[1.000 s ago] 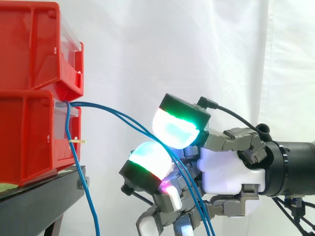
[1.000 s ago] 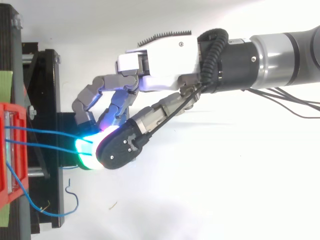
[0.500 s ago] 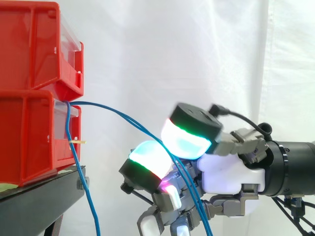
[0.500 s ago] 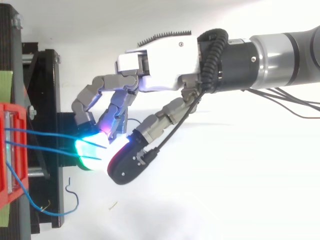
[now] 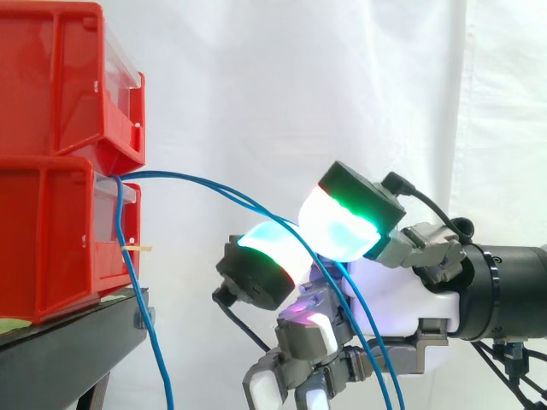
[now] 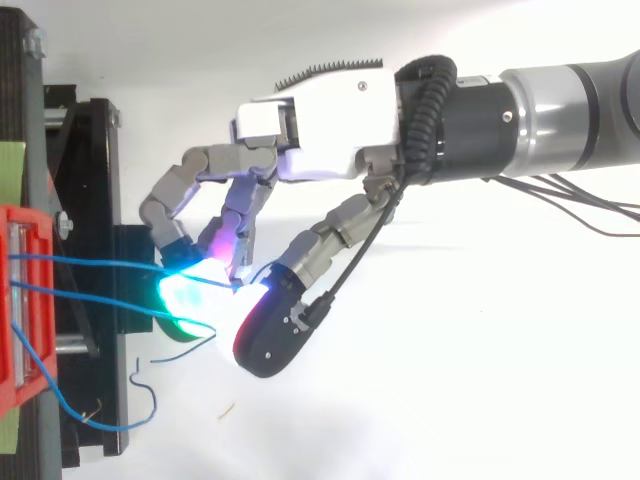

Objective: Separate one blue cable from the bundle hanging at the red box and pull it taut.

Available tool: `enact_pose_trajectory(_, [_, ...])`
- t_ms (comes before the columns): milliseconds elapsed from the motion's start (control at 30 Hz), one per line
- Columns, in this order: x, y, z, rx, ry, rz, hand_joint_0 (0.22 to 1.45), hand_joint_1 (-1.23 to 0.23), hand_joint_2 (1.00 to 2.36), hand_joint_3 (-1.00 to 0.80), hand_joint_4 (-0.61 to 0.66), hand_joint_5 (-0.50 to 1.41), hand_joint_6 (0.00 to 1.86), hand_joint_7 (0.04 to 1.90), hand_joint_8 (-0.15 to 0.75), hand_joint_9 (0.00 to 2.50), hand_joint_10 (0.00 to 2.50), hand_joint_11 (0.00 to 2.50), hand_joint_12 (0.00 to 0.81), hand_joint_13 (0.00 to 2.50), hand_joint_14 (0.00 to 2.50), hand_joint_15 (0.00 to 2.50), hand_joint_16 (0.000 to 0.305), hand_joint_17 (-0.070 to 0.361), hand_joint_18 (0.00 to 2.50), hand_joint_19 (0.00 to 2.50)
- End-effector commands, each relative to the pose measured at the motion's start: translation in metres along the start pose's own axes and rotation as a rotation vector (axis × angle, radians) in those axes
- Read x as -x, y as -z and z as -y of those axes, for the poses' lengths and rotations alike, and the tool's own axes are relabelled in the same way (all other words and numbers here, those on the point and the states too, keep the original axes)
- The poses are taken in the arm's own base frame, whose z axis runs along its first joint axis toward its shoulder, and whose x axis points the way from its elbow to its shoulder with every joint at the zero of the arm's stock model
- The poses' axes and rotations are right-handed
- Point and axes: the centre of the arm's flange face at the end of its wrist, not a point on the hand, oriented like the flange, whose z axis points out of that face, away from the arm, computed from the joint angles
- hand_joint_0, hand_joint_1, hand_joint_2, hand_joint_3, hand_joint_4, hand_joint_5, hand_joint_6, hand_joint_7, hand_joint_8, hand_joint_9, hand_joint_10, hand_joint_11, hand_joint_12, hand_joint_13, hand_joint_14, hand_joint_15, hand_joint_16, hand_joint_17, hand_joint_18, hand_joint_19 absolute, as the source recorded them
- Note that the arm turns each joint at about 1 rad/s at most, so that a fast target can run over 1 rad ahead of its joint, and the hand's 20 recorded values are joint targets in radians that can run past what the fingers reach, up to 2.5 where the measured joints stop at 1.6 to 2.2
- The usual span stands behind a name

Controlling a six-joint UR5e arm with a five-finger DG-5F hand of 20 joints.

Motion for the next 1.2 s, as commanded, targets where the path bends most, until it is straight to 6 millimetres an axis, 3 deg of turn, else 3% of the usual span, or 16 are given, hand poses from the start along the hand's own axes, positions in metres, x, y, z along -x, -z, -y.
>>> enact_pose_trajectory(0, [0.0003, -0.0002, -0.0004, 0.001, 0.003, 0.0, 0.57, -0.58, 1.0, -0.5, -0.16, -0.06, 0.81, 1.21, 0.274, 1.07, 0.02, 0.76, 0.342, 0.85, 0.01, 0.42, 0.041, 0.093, 0.85, 0.5])
enact_pose_trajectory(133, [-0.0011, -0.0001, 0.0, -0.003, 0.0, -0.004, 0.61, -0.67, 1.0, -0.5, -0.09, -0.08, 0.8, 1.24, 0.284, 1.02, 0.02, 0.77, 0.343, 0.84, 0.01, 0.43, 0.041, 0.092, 0.85, 0.5])
enact_pose_trajectory(300, [-0.0012, 0.0, 0.0016, -0.003, 0.002, -0.004, 0.66, -0.88, 1.0, -0.5, 0.06, -0.16, 0.87, 1.14, 0.305, 0.89, 0.02, 0.81, 0.359, 0.79, 0.01, 0.43, 0.044, 0.099, 0.83, 0.46])
enact_pose_trajectory(400, [-0.0011, -0.0002, 0.0011, -0.003, 0.002, -0.004, 0.59, -0.96, 1.0, -0.5, 0.08, -0.16, 0.87, 1.1, 0.307, 0.88, 0.02, 0.83, 0.363, 0.79, 0.01, 0.43, 0.045, 0.101, 0.84, 0.43])
enact_pose_trajectory(600, [-0.0011, -0.0004, -0.0003, 0.0, 0.005, -0.003, 0.51, -0.98, 1.0, -0.5, 0.1, -0.15, 0.87, 1.07, 0.317, 0.88, 0.02, 0.83, 0.375, 0.78, 0.01, 0.41, 0.048, 0.108, 0.84, 0.42])
enact_pose_trajectory(667, [-0.0006, -0.0004, -0.0003, 0.0, 0.005, 0.001, 0.49, -0.94, 1.0, -0.5, 0.09, -0.14, 0.86, 1.07, 0.32, 0.89, 0.02, 0.81, 0.379, 0.78, 0.01, 0.41, 0.05, 0.111, 0.85, 0.42])
enact_pose_trajectory(733, [-0.0006, -0.0004, -0.0003, 0.0, 0.005, 0.001, 0.46, -0.8, 1.0, -0.5, 0.08, -0.13, 0.83, 1.05, 0.32, 0.9, 0.02, 0.76, 0.39, 0.79, 0.01, 0.41, 0.051, 0.116, 0.87, 0.42])
enact_pose_trajectory(800, [-0.0018, -0.0009, -0.0005, 0.002, 0.005, 0.0, 0.51, -0.54, 1.0, -0.5, 0.07, -0.1, 0.76, 1.09, 0.297, 0.9, 0.02, 0.71, 0.37, 0.78, 0.01, 0.39, 0.048, 0.107, 0.84, 0.46])
enact_pose_trajectory(933, [-0.002, -0.0005, 0.0002, 0.0, 0.005, -0.002, 0.58, -0.36, 1.0, -0.5, 0.07, -0.08, 0.68, 1.19, 0.276, 0.89, 0.02, 0.68, 0.352, 0.77, 0.01, 0.4, 0.044, 0.099, 0.8, 0.51])
enact_pose_trajectory(1067, [-0.0011, -0.0005, -0.0004, 0.002, 0.004, -0.003, 0.62, -0.4, 1.0, -0.5, 0.11, -0.07, 0.62, 1.29, 0.28, 0.91, 0.02, 0.69, 0.354, 0.76, 0.01, 0.41, 0.044, 0.099, 0.8, 0.54])
enact_pose_trajectory(1167, [-0.0022, -0.0007, -0.0003, 0.0, 0.004, -0.005, 0.63, -0.47, 1.01, -0.39, 0.12, -0.07, 0.61, 1.31, 0.291, 0.91, 0.02, 0.69, 0.359, 0.76, 0.01, 0.42, 0.045, 0.101, 0.81, 0.55])
